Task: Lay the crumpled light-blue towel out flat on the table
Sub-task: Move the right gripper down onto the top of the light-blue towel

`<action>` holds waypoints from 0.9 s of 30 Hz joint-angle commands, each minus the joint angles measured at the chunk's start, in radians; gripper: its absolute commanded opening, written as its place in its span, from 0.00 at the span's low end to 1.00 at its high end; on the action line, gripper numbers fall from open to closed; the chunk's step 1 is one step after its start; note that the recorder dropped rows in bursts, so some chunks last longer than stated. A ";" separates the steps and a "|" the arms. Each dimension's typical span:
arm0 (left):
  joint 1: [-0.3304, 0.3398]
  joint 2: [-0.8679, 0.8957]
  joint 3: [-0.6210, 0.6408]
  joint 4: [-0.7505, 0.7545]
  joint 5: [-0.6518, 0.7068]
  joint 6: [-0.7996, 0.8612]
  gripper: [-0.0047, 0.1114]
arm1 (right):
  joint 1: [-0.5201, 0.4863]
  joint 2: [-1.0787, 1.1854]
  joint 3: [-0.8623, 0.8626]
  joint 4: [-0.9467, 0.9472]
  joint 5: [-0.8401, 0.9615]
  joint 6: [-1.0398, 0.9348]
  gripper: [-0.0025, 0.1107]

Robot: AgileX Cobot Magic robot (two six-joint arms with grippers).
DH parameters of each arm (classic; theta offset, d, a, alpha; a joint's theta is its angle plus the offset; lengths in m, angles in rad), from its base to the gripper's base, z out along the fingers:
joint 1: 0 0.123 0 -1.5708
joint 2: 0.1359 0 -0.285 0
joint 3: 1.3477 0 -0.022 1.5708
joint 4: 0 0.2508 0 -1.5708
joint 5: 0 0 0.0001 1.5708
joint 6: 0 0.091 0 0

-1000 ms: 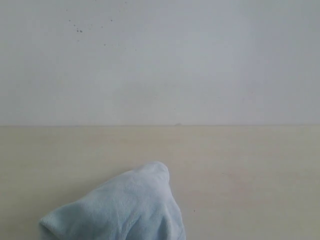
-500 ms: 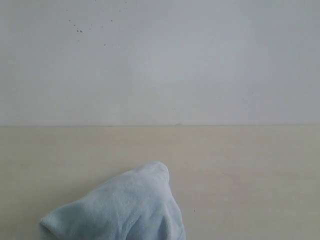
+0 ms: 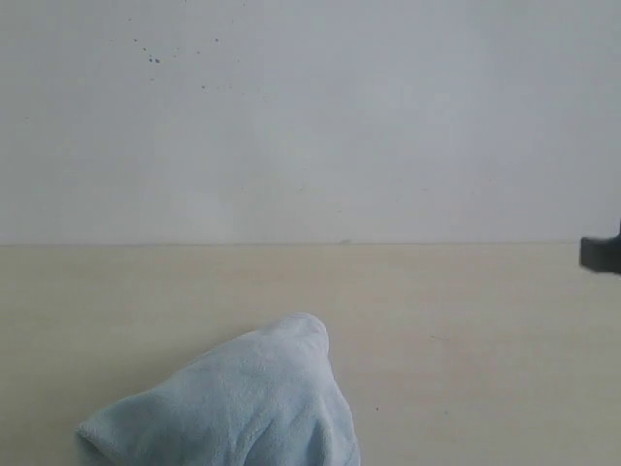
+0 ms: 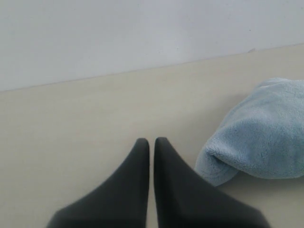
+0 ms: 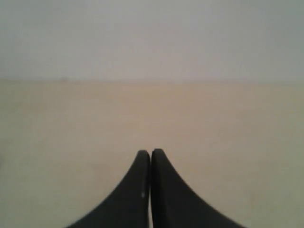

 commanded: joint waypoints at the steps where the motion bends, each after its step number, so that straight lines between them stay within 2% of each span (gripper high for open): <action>1: -0.003 -0.002 0.004 0.000 -0.004 0.002 0.07 | 0.129 0.129 -0.088 -0.032 0.289 0.037 0.02; 3: -0.003 -0.002 0.004 0.000 -0.004 0.002 0.07 | 0.242 0.170 -0.158 -0.020 0.458 -0.125 0.02; 5: -0.003 -0.002 0.004 0.000 -0.004 0.002 0.07 | 0.339 0.206 -0.199 -0.020 0.551 -0.227 0.02; 6: -0.003 -0.002 0.004 0.000 -0.004 0.002 0.07 | 0.391 0.235 -0.209 -0.020 0.578 -0.259 0.02; 9: -0.003 -0.002 0.004 0.000 -0.004 0.002 0.07 | 0.465 0.313 -0.209 -0.020 0.560 -0.275 0.02; 13: -0.003 -0.002 0.004 0.000 -0.004 0.002 0.07 | 0.481 0.416 -0.214 -0.007 0.513 -0.275 0.07; 16: -0.003 -0.002 0.004 0.000 -0.004 0.002 0.07 | 0.481 0.451 -0.233 0.052 0.510 -0.274 0.22; 18: -0.003 -0.002 0.004 0.000 -0.004 0.002 0.07 | 0.481 0.456 -0.235 0.106 0.492 -0.274 0.37; 21: -0.003 -0.002 0.004 0.000 -0.004 0.002 0.07 | 0.481 0.456 -0.235 0.189 0.458 -0.275 0.51; 27: -0.003 -0.002 0.004 0.000 -0.004 0.002 0.07 | 0.481 0.456 -0.235 0.246 0.466 -0.275 0.52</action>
